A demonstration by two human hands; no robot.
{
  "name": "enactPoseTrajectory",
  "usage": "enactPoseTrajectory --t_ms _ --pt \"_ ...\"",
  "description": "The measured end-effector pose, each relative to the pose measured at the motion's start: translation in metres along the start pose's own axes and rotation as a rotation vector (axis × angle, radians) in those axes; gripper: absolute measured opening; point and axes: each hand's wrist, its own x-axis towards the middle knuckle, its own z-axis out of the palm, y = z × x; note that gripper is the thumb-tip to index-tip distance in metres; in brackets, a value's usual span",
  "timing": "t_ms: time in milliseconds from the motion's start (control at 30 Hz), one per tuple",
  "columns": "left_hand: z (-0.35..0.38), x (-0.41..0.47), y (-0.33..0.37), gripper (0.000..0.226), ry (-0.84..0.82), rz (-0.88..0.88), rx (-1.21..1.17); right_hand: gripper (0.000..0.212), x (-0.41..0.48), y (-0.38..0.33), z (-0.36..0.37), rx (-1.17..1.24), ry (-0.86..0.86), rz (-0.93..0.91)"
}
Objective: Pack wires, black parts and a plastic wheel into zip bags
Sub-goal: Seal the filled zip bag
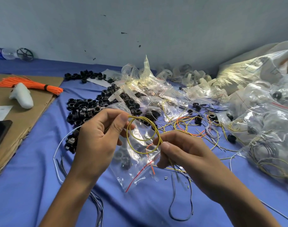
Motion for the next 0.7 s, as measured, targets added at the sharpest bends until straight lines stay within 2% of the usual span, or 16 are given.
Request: enactPoseTrajectory --t_ms 133,233,433,700 --pt "-0.004 0.001 0.001 0.012 0.014 -0.019 0.01 0.019 -0.002 0.002 0.0 0.045 0.039 0.032" --pt "-0.006 0.002 0.002 0.012 0.008 -0.024 0.014 0.012 -0.005 0.001 -0.004 0.028 0.065 0.011" --pt "-0.009 0.002 0.007 0.011 -0.039 -0.071 -0.059 0.013 -0.01 0.0 -0.01 0.002 0.105 -0.029" --pt "-0.012 0.002 0.016 0.013 -0.159 -0.067 -0.129 0.016 -0.023 0.003 -0.015 -0.197 0.215 -0.179"
